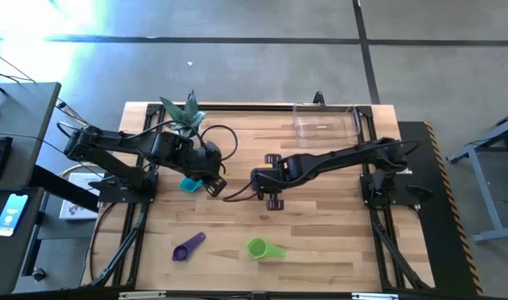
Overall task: Nest measuring cups in basket
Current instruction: Stack the yellow measuring cup on top the dark blue measuring cup
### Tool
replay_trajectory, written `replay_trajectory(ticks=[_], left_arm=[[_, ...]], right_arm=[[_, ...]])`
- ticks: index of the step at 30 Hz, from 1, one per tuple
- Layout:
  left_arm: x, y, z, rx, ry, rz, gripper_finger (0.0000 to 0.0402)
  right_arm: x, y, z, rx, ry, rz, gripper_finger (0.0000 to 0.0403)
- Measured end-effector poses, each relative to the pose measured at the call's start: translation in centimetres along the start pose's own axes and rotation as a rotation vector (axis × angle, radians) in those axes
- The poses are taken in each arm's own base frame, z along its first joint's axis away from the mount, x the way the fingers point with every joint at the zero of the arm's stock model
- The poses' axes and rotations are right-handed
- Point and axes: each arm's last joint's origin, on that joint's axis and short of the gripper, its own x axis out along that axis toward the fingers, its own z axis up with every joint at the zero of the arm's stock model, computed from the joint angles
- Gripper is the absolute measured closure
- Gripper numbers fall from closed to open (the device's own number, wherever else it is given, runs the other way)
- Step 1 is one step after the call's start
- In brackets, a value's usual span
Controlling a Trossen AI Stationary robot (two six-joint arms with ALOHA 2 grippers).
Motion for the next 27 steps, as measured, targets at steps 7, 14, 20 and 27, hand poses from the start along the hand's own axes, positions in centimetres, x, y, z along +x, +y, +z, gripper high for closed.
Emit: replay_trajectory(ticks=[7,14,20,27], left_arm=[[0.0,-0.1,0.0,0.010,-0.005,-0.005,0.0312],[0.0,-0.1,0.1,0.016,-0.007,-0.007,0.0312],[0.0,-0.1,0.1,0.016,-0.007,-0.008,0.0312],[0.0,-0.1,0.1,0.016,-0.008,-0.010,0.0312]], right_arm=[[1.6,0.3,0.3,-0.032,0.004,0.012,0.0403],[2.5,0.3,0.2,-0.011,0.031,-0.004,0.0403],[2.7,-0.5,0.1,0.043,0.048,-0.027,0.0403],[3.2,-1.2,0.1,0.067,0.049,0.010,0.0403]])
